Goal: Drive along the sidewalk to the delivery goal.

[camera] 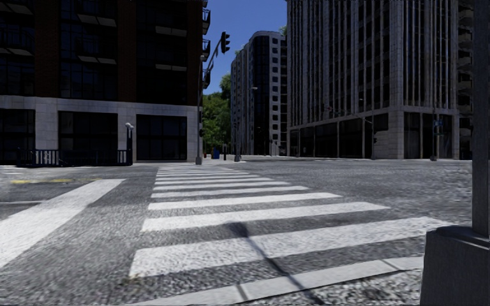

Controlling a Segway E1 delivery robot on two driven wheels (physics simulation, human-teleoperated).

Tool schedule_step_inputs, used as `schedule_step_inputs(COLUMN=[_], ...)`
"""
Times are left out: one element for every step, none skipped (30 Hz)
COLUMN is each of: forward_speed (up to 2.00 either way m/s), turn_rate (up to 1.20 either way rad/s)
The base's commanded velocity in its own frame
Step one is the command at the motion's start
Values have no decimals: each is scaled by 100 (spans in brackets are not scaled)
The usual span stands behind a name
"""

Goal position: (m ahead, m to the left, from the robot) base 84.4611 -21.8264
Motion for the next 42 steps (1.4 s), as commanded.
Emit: schedule_step_inputs(forward_speed=[200,200,200,200,200,200,200,200,182,182,158,146,141,137,137,130,127,127,127,127,127,127,127,127,127,127,127,127,127,127,127,127,127,127,127,127,127,127,127,127,127,127], turn_rate=[41,41,41,41,41,41,41,41,33,33,0,0,0,0,0,0,20,20,20,20,20,20,20,20,20,20,23,27,27,30,32,33,34,35,35,36,36,37,37,37,38,38])
